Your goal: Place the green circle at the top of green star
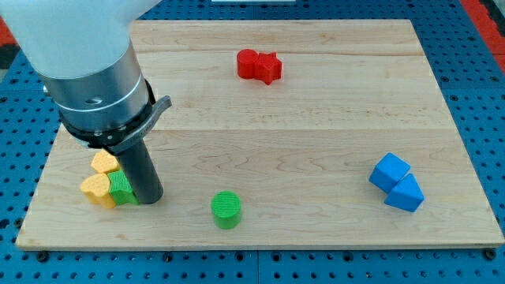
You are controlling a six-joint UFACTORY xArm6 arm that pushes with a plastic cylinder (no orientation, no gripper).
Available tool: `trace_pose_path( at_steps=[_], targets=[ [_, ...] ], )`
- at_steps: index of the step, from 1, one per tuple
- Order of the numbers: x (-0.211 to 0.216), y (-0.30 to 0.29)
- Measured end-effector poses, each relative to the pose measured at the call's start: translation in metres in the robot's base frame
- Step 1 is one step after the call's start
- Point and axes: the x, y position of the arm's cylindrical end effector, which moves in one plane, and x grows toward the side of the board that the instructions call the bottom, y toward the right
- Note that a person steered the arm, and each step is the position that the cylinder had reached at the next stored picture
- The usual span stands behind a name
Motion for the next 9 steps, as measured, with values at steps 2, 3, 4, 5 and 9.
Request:
trace_pose_path(
  at_steps=[2,3,4,5,9],
  targets=[
    [-0.022,0.122],
    [0.044,0.158],
    [0.061,0.143],
    [0.009,0.121],
    [0.035,0.071]
  ],
)
